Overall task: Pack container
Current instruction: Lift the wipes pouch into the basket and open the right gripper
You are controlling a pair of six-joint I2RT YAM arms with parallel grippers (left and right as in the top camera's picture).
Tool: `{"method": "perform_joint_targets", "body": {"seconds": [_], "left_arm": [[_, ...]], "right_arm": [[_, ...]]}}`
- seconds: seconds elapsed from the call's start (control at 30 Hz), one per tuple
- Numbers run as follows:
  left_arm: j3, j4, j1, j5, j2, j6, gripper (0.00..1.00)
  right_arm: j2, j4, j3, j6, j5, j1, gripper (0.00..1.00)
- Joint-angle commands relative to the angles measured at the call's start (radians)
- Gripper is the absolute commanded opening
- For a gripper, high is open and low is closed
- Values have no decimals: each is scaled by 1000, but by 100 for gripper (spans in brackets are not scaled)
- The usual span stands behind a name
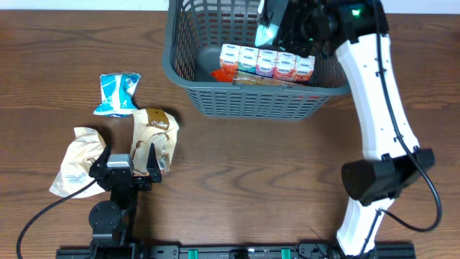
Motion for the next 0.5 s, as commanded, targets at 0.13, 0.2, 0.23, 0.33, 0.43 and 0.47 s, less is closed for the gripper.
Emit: {"method": "perform_joint_targets", "body": {"seconds": [0.13, 0.2, 0.23, 0.33, 0.43, 0.47], "left_arm": [[-12, -44, 0, 37, -6, -5, 99], [-12, -44, 0, 37, -6, -5, 99], [-12, -44, 0, 37, -6, -5, 99], [-12, -44, 0, 37, -6, -5, 99], [-12, -44, 0, 37, -6, -5, 99], [-11, -44, 0, 37, -6, -5, 99]], "right_arm": [[135, -86, 21, -14, -14, 2, 1], [154, -98, 21, -14, -14, 3, 1], [165, -101, 21, -14, -14, 3, 2], [171, -96, 21, -13, -13, 4, 14], [171, -94, 21, -13, -10, 5, 26], [171, -95, 21, -12, -9, 5, 36]]}}
